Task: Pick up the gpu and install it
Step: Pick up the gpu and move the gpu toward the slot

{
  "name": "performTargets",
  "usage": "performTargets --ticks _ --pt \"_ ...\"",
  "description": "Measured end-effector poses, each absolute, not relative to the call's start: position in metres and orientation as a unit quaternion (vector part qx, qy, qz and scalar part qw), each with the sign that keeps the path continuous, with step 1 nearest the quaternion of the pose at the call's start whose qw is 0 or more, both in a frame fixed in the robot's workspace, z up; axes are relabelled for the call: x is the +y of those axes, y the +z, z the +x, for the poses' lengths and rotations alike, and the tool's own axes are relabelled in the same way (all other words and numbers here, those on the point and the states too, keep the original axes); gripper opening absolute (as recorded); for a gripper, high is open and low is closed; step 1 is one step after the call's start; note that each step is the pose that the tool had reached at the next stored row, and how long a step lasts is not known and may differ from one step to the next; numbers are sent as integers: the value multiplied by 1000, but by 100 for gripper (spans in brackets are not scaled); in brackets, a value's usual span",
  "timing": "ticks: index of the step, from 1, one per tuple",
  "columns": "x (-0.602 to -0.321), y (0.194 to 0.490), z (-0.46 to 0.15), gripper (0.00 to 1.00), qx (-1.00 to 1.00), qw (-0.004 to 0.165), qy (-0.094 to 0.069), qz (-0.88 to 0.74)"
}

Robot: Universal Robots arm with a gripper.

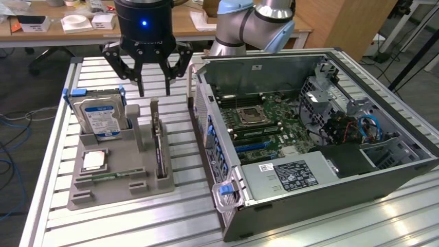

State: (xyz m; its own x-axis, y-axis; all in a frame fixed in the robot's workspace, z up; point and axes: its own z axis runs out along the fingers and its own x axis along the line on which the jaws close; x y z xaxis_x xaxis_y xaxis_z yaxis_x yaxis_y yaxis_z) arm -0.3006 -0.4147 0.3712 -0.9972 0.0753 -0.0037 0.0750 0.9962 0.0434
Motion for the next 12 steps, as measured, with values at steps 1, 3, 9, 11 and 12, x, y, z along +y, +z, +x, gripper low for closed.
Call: performTargets --ticks 1,3,9,11,12 --pt "-415 371 -301 53 999 3 22 38" --pt "-415 370 -301 53 999 3 22 38" --pt "-415 369 -301 53 999 3 22 38" --pt "-415 368 -301 53 999 3 22 38" --pt "-415 368 -301 53 999 3 22 38"
